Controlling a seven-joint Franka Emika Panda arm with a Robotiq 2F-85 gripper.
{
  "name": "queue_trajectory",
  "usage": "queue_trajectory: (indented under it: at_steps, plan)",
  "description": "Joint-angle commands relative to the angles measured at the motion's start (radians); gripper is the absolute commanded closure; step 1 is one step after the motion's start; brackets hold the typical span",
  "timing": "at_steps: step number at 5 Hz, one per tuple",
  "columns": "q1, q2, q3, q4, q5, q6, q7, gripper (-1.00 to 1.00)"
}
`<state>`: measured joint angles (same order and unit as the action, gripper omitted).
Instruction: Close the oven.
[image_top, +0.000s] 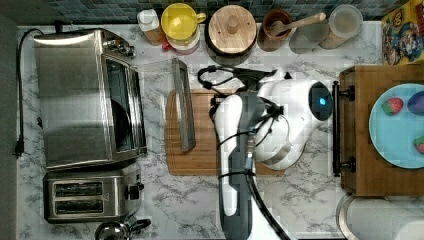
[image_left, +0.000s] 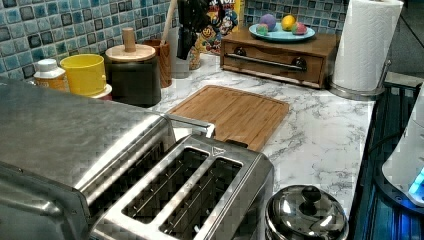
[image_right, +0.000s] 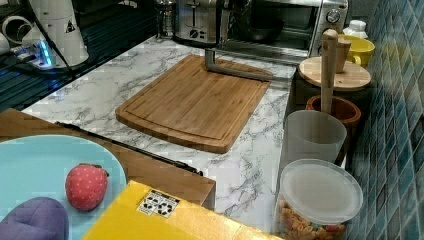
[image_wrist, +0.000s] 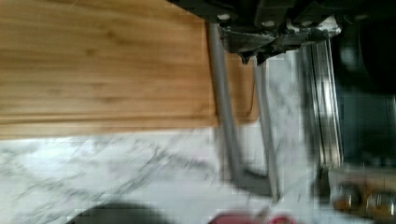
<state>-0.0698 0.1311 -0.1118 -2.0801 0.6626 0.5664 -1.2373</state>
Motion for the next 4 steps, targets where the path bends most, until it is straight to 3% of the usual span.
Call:
queue_trajectory:
  at_steps: [1,3,4]
  plan:
    - [0.038,0.073,0.078,0.001,0.092,0.069,-0.184,1.0]
    - [0.015,0.201,0.106,0.055,0.15,0.115,-0.175,1.0]
    - [-0.042,0.219,0.118,0.072,0.252,0.15,-0.181,1.0]
